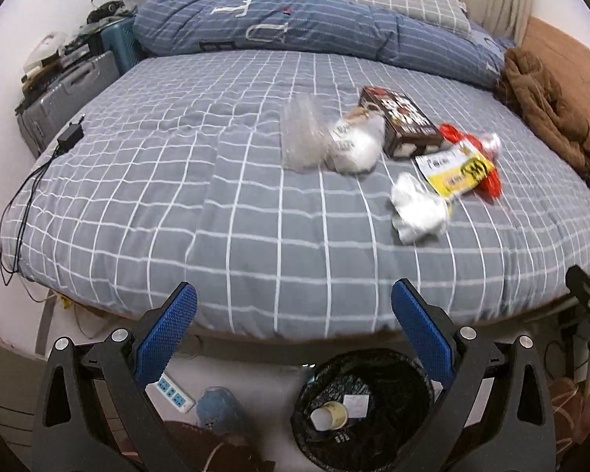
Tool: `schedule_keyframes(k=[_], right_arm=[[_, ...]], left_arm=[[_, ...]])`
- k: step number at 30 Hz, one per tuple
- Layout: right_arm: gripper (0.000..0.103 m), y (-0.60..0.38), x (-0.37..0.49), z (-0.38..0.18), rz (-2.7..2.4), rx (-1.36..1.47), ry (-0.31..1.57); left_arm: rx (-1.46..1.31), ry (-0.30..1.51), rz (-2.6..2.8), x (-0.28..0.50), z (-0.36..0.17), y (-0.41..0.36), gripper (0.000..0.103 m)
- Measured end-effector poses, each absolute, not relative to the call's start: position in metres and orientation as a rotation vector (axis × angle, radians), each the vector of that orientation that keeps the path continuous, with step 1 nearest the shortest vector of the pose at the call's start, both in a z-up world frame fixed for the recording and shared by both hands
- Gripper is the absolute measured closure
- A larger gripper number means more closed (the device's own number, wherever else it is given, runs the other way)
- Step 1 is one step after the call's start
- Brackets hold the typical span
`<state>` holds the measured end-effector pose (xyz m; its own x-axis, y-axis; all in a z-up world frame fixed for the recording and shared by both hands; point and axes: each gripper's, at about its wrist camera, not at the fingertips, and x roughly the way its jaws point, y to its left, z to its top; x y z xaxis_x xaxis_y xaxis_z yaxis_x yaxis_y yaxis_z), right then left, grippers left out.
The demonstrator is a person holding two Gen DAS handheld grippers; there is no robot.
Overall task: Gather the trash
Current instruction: 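Move both tools back over the bed toward the remaining trash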
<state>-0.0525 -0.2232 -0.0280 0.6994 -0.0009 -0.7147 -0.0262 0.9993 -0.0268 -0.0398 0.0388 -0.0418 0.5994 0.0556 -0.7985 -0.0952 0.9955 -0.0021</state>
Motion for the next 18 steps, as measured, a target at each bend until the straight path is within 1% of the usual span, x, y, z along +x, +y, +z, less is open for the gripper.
schedule_keyframes(k=[5, 13, 18], right_arm=[[0.008, -0.217, -0.030, -0.027, 0.026, -0.052, 0.803], [0.008, -0.209, 0.015, -0.029, 0.049, -0.059, 0.810], [0.012, -0.210, 0.047, -0.040, 0.057, -0.033, 0.840]], left_arm=[[-0.093, 0.927, 0.107, -0.009, -0.038, 0.052, 0.006], [-0.083, 0.931, 0.119, 0.038, -0.036, 0.064, 0.006], [-0.056, 0.936, 0.125, 0.071, -0.040, 0.067, 0.006]])
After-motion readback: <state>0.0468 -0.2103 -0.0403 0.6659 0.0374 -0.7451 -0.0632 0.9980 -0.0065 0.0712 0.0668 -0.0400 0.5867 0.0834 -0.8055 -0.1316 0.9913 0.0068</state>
